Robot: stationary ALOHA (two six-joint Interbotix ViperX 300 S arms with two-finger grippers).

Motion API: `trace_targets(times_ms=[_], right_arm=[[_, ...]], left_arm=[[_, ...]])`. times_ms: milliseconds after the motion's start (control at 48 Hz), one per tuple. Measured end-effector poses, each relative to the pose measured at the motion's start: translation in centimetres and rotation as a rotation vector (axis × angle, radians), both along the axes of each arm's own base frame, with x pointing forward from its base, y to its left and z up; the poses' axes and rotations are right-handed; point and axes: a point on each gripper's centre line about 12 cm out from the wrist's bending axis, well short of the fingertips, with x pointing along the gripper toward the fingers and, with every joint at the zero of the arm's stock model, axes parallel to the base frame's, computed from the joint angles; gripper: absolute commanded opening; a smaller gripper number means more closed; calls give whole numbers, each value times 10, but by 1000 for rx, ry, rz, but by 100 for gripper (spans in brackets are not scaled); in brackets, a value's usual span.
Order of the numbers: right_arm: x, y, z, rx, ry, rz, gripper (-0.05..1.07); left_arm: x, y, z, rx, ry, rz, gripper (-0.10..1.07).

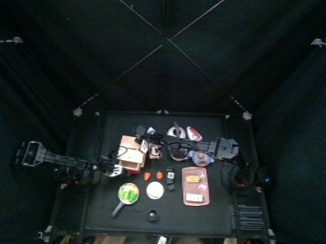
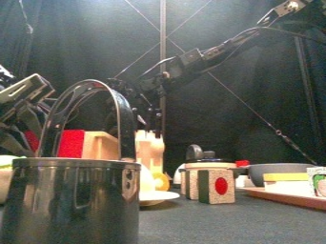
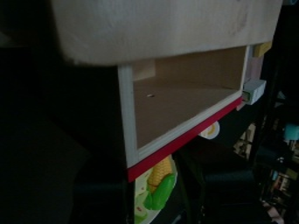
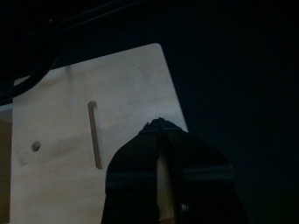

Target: Open drawer

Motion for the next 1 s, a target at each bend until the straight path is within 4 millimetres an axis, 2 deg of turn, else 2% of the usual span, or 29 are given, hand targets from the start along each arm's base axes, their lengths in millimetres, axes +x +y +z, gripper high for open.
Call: trace_targets(times_ms=[375,562,854,1000], right_arm=[[0,1,0,3,-1,1,5],[1,1,0,3,-1,0,5],[1,2,-1,3,-1,2,5],[1,2,-1,2,1,3,5]], left_arm=[[-9,-7,1,-49,-13,-25,56],[-12,-21,1,-95,-1,-112,56],[-12,-18,0,10,-15,-132,56],[-14,-23,-1,30,-15,-176,56]])
